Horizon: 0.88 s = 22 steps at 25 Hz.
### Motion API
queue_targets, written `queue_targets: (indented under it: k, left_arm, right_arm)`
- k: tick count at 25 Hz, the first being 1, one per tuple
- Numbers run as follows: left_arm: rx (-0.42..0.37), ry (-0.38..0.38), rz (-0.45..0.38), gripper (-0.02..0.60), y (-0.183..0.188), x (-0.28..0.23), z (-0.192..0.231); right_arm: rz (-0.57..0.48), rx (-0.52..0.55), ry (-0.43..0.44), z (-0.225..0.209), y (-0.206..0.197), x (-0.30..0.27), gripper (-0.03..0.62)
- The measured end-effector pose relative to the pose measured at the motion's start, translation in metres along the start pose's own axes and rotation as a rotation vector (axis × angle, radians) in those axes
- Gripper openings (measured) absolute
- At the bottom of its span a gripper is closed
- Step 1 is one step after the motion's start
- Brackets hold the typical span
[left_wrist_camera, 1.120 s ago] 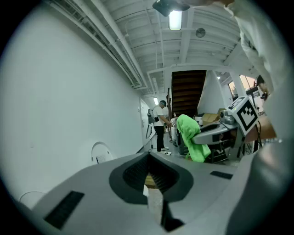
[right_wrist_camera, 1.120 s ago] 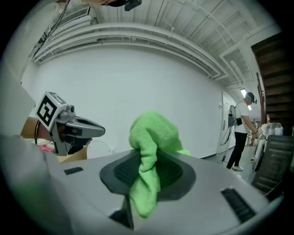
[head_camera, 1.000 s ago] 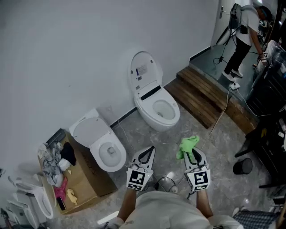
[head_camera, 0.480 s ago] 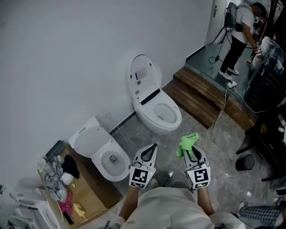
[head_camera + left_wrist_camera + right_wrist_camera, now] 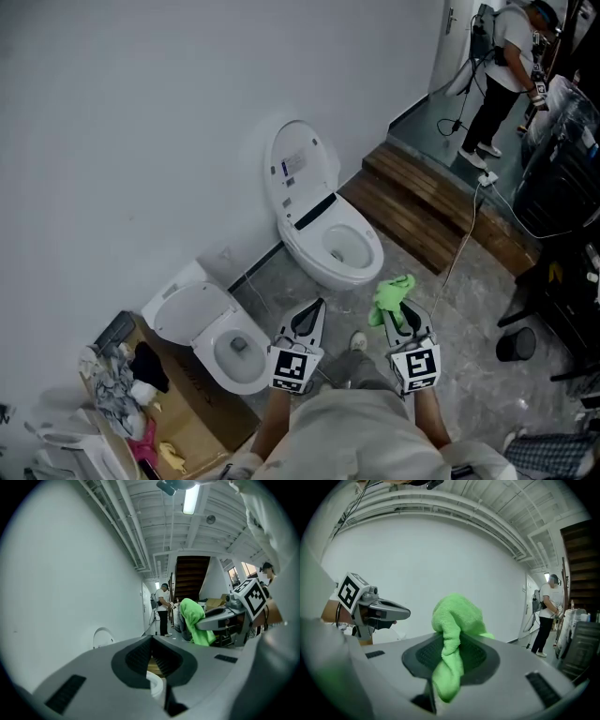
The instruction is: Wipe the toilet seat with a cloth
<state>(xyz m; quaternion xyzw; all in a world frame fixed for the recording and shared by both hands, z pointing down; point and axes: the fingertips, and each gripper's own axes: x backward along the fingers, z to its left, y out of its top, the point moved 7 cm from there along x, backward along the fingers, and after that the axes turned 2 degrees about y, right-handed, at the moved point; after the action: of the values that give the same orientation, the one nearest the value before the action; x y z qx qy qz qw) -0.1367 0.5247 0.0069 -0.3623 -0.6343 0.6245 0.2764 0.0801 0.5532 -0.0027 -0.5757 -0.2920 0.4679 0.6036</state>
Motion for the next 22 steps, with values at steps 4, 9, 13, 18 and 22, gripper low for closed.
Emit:
queue_targets:
  k: [4, 9, 13, 18, 22]
  left_arm:
    - [-0.010, 0.010, 0.005, 0.012, 0.007, -0.035, 0.015]
    - [-0.020, 0.032, 0.011, 0.012, 0.019, -0.089, 0.035]
    - [-0.028, 0.059, 0.028, 0.012, 0.025, -0.132, 0.048]
    - [-0.042, 0.079, 0.054, 0.012, 0.029, -0.179, 0.051]
    - [-0.042, 0.102, 0.064, 0.012, 0.031, -0.208, 0.054]
  right_arm:
    - [-0.004, -0.016, 0.016, -0.025, -0.005, -0.035, 0.098]
    - [-0.013, -0.008, 0.058, -0.064, 0.008, -0.085, 0.098]
    - [-0.025, -0.019, 0.086, -0.099, 0.006, -0.121, 0.098]
    - [-0.023, -0.034, 0.100, -0.143, 0.001, -0.153, 0.098]
    - [-0.018, -0.044, 0.121, -0.171, -0.004, -0.173, 0.098]
